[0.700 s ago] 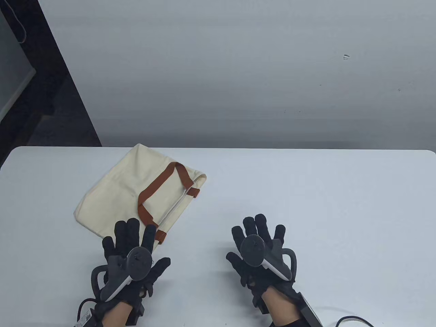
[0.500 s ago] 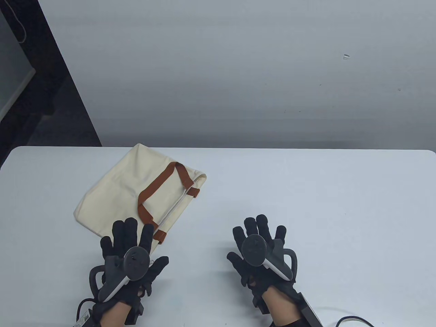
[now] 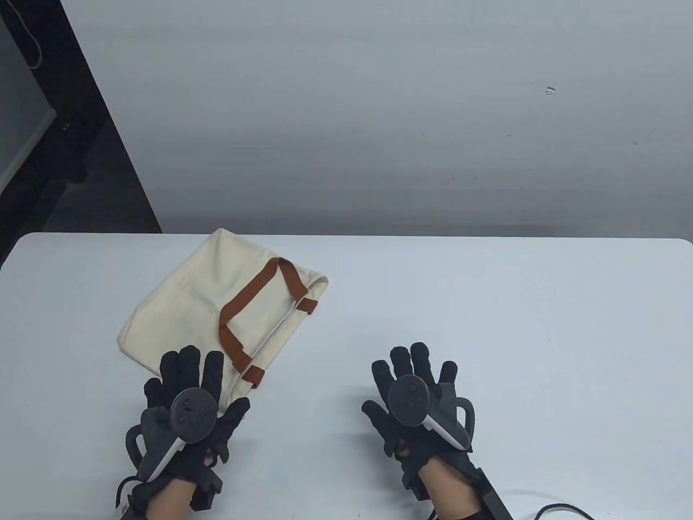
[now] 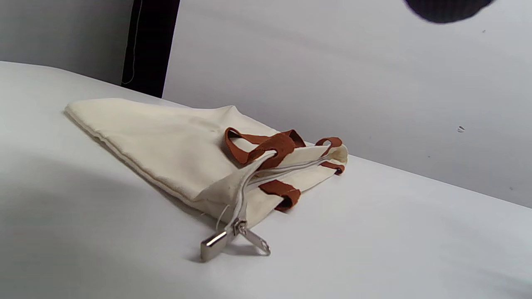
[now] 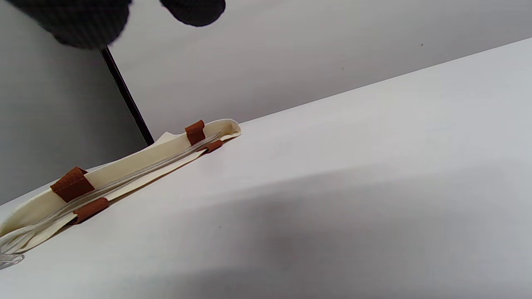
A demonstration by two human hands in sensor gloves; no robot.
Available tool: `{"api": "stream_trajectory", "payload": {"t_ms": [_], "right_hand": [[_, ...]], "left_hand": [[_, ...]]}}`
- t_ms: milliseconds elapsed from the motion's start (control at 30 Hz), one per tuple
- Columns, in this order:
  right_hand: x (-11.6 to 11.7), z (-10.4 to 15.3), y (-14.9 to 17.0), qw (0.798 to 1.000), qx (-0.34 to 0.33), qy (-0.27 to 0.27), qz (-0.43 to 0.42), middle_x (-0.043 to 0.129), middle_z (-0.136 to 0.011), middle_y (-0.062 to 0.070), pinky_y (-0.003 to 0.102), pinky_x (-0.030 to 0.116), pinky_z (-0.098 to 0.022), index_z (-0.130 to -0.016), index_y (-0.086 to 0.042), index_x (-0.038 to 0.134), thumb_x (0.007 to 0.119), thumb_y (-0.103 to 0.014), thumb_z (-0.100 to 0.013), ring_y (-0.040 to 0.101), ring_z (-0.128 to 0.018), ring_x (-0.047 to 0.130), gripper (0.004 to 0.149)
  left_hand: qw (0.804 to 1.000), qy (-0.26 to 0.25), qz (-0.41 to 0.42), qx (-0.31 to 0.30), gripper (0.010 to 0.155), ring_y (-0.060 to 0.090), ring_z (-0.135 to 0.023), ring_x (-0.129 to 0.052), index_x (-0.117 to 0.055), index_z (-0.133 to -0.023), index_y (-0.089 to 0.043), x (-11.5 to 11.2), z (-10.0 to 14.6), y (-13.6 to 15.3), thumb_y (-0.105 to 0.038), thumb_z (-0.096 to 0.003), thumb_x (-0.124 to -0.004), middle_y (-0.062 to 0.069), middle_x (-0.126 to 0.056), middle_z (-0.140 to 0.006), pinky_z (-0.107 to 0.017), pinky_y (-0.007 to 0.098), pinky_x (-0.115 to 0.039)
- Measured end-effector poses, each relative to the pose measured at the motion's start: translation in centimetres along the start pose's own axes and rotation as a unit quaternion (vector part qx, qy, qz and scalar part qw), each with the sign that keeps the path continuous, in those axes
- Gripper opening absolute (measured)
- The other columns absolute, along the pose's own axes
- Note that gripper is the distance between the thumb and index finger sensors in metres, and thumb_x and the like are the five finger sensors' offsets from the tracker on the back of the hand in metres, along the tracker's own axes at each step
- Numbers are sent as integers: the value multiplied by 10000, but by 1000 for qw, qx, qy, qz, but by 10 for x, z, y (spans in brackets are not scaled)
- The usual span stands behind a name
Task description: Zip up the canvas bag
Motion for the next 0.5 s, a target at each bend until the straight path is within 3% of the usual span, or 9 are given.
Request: {"api": "stream_trajectory", "payload": {"t_ms": [133,267,433,500], "right_hand": [[1,0,3,1000,0,-3,-10,99,-1104,-22,619,-95,-632,-1011,-358,357,632,-588,-390,210,-1007,-99,717],[2,0,5,1000,1,-9,-20,103,-1103,-22,621,-89,-630,-1011,-352,361,632,-586,-391,215,-1006,-96,716],[2,0,7,1000,3,-13,-28,112,-1103,-16,625,-79,-629,-1011,-346,368,629,-585,-392,224,-1006,-86,714],[2,0,8,999,4,-16,-32,116,-1103,-14,625,-77,-628,-1011,-344,372,627,-582,-398,226,-1006,-84,705]], "left_hand": [[999,28,-5,43,738,332,-1116,-481,-471,-1023,-395,-10,-7,13,-606,-362,-724,25,-520,-1145,-766,614,-475],[992,82,-22,91,621,323,-930,-805,-682,-946,-328,-29,-15,25,-517,-364,-783,-5,-822,-953,-680,559,-647],[976,166,-66,124,575,290,-776,-927,-772,-893,-309,-67,-22,30,-470,-345,-839,-33,-925,-810,-609,534,-722],[976,162,-78,124,590,293,-752,-894,-759,-900,-316,-74,-23,27,-473,-339,-851,-35,-909,-798,-596,522,-718]]}}
Point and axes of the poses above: the tracker on the back of each hand, its own y axis roughly to the little-finger side, its own z axis roughly from the fingertips to the wrist, x = y × z, the point moved 3 cm from there along -z, roughly from the wrist to the fingertips
